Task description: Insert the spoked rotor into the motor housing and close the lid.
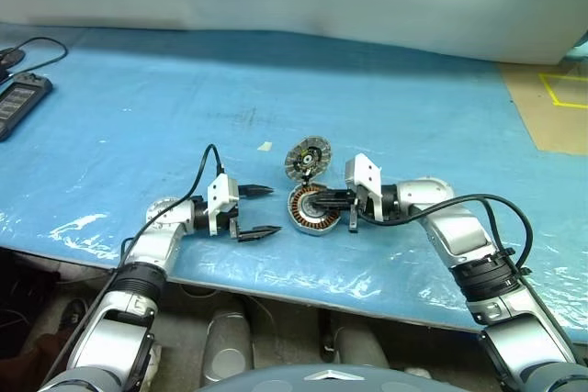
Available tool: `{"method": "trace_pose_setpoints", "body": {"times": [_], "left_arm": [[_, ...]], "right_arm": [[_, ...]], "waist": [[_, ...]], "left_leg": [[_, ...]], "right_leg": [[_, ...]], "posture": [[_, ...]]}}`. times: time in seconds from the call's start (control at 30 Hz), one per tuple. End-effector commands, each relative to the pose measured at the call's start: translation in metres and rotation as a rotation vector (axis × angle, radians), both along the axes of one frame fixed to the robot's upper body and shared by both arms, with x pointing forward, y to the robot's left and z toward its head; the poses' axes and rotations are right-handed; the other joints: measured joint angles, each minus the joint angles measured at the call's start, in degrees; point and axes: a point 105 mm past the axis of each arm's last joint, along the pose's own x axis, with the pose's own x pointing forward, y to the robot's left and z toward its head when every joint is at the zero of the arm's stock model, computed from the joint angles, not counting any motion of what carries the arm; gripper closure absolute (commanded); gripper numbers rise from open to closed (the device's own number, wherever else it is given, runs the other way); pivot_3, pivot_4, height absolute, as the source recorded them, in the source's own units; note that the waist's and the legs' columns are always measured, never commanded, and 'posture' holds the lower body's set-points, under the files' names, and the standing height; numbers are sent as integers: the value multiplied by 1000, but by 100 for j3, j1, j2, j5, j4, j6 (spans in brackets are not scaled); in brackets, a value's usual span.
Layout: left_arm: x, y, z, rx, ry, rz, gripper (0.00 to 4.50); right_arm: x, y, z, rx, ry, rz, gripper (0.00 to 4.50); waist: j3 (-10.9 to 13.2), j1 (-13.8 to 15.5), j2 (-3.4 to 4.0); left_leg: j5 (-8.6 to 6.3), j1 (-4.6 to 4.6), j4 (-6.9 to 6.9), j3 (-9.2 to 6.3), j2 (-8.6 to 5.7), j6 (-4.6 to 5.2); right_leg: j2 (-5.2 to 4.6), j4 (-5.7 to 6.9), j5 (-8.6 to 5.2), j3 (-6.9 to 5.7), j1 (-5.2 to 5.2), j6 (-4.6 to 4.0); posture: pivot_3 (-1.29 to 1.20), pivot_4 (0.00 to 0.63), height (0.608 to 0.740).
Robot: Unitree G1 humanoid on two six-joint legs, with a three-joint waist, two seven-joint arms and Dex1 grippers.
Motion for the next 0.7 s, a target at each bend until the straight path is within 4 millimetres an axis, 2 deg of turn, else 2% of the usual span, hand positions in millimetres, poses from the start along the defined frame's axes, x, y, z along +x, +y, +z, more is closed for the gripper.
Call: {"method": "trace_pose_setpoints", "body": {"times": [0.03, 0.37, 0.7], "left_arm": [[0, 0, 6, -1, -25, 2, 0], [0, 0, 5, 9, -23, 12, 0], [0, 1, 4, 18, -16, 16, 0]], "right_arm": [[1, 4, 6, -1, -40, 26, 4473], [0, 3, 0, -39, -45, 36, 4473], [-2, -9, -13, -187, -83, 66, 4473]], "waist": [[0, 0, 0], [0, -1, 0], [0, 0, 0]], "left_leg": [[0, 0, 0, 0, 0, 0], [0, 1, 0, 0, 0, 0], [0, 2, 0, 0, 0, 0]], "right_leg": [[0, 0, 0, 0, 0, 0], [0, 0, 0, 0, 0, 0], [0, 0, 0, 0, 2, 0]], "posture": [[0, 150, 740], [0, 150, 740], [0, 150, 740]]}}
